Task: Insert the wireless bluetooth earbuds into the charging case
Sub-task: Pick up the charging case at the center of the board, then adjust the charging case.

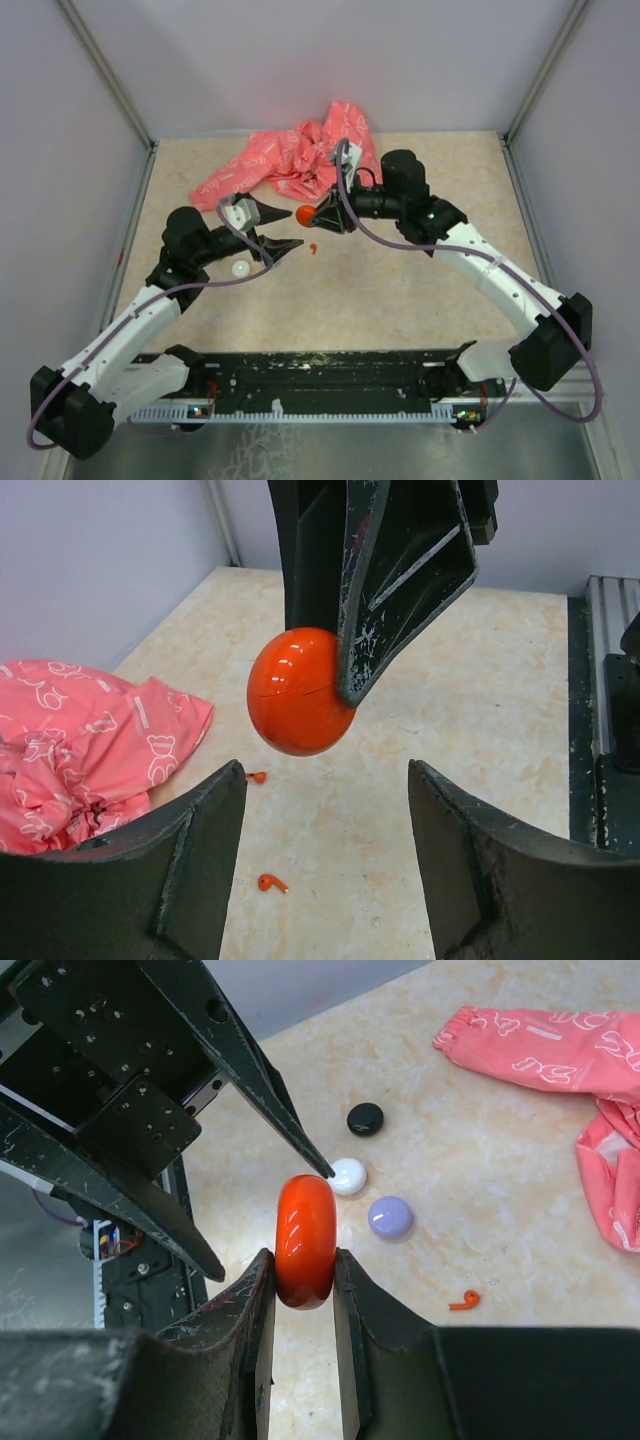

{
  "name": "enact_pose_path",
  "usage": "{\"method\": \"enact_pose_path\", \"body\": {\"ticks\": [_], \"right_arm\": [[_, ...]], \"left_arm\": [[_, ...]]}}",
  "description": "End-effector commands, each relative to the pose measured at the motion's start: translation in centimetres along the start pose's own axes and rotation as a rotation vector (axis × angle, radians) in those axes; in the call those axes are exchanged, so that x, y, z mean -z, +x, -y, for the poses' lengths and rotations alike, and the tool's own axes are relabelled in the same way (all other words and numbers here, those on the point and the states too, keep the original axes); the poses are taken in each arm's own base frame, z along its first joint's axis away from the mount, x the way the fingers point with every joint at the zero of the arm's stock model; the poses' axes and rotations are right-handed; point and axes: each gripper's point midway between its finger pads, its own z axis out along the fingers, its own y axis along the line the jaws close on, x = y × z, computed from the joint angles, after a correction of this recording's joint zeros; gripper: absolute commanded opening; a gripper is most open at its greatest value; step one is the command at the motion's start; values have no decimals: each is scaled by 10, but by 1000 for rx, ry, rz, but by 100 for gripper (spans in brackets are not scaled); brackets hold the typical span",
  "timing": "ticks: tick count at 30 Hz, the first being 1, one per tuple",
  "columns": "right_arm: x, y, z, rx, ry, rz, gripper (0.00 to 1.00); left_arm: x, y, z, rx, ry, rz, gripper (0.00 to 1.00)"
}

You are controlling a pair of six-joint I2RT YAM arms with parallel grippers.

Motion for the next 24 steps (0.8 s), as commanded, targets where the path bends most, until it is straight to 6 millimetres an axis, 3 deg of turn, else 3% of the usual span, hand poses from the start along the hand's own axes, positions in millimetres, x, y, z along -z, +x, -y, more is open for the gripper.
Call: {"method": "enact_pose_path", "body": {"ticks": [1,4,11,18,24], "right_arm": [[7,-21,0,16,18,54,4],[3,-19,4,-77,41,37,3],[-3,-18,15,-251,110,37,0],[-3,-21,3,-186,40,71,0],[-2,-23,11,-261,106,63,0]], "left_arm": [[-1,-15,-1,-2,8,46,70],[1,-12,-13,-36,-64,44,69],[4,-6,-19,-192,-137,17,69],[1,-12,-1,-189,-72,75,70],[1,-5,-9,-220,-112,46,68]]}}
